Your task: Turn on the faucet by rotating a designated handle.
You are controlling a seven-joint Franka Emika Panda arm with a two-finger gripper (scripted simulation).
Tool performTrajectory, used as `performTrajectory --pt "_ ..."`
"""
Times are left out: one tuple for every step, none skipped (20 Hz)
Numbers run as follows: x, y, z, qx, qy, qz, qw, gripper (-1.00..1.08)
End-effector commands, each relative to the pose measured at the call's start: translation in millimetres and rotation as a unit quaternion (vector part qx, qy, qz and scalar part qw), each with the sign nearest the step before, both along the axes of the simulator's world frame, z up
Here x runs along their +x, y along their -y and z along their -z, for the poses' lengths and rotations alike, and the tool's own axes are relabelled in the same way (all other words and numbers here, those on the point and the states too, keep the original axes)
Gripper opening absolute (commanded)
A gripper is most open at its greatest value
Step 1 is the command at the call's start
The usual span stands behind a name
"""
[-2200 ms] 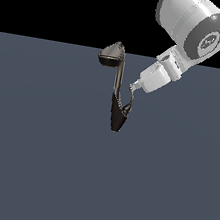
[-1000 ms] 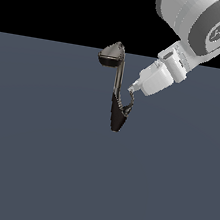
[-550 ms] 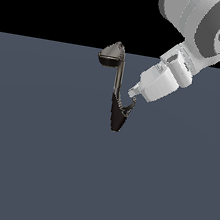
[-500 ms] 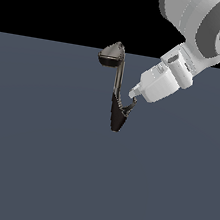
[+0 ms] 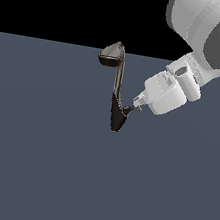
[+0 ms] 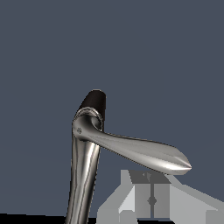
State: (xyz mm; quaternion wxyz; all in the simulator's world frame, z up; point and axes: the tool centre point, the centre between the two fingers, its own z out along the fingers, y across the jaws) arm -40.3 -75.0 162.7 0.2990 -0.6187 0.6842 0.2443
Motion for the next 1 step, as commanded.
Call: performTrajectory --pt "-16.2 17.5 23.6 -0.001 -0.018 0.012 0.9998 -1.0"
